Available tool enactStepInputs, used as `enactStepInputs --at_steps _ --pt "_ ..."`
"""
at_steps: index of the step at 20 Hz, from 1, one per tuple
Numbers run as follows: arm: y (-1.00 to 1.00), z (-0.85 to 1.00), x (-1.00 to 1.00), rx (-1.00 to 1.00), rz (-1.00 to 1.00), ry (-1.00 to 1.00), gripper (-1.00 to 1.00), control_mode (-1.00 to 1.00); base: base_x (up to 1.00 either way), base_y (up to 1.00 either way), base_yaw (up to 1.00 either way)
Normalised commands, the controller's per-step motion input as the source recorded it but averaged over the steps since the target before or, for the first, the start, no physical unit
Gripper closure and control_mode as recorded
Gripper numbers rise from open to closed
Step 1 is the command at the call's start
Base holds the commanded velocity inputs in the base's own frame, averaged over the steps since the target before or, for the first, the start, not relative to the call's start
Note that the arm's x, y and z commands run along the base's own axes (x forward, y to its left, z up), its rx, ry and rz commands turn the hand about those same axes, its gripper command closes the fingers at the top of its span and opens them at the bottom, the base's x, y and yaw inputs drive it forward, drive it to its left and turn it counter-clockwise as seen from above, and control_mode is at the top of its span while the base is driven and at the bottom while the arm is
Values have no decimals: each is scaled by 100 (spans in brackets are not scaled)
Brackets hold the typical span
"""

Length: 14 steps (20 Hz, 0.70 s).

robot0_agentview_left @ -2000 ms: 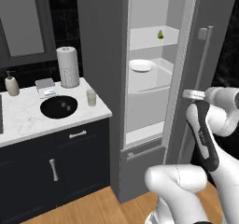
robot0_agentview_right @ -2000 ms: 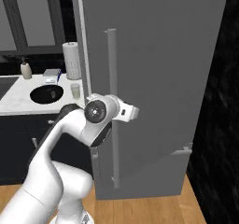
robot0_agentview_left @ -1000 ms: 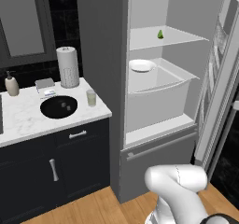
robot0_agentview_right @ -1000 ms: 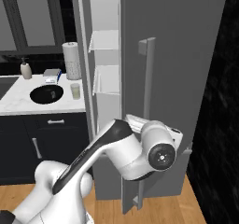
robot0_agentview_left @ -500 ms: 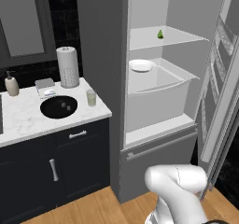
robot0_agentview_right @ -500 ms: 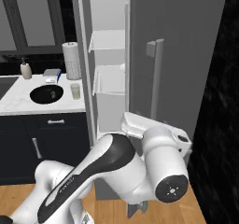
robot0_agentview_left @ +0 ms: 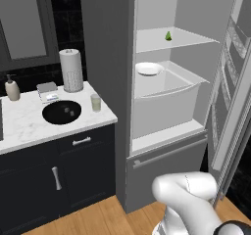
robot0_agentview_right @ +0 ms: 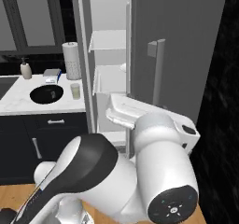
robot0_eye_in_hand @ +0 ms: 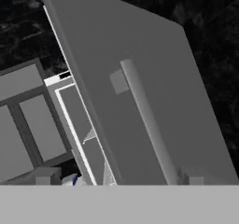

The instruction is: Grab a lemon wedge from the fridge and one ice cube from the ice bowl, and put them in the glass of lemonade.

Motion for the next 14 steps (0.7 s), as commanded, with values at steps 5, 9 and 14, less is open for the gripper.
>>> enactStepInputs --at_steps 5,9,14 --pt "25 83 -77 -9 -6 7 -100 -100 0 0 0" --pt "59 45 -50 -17 -15 16 -100 -100 0 0 0" --pt "98 22 -12 -30 -15 4 -100 -100 0 0 0"
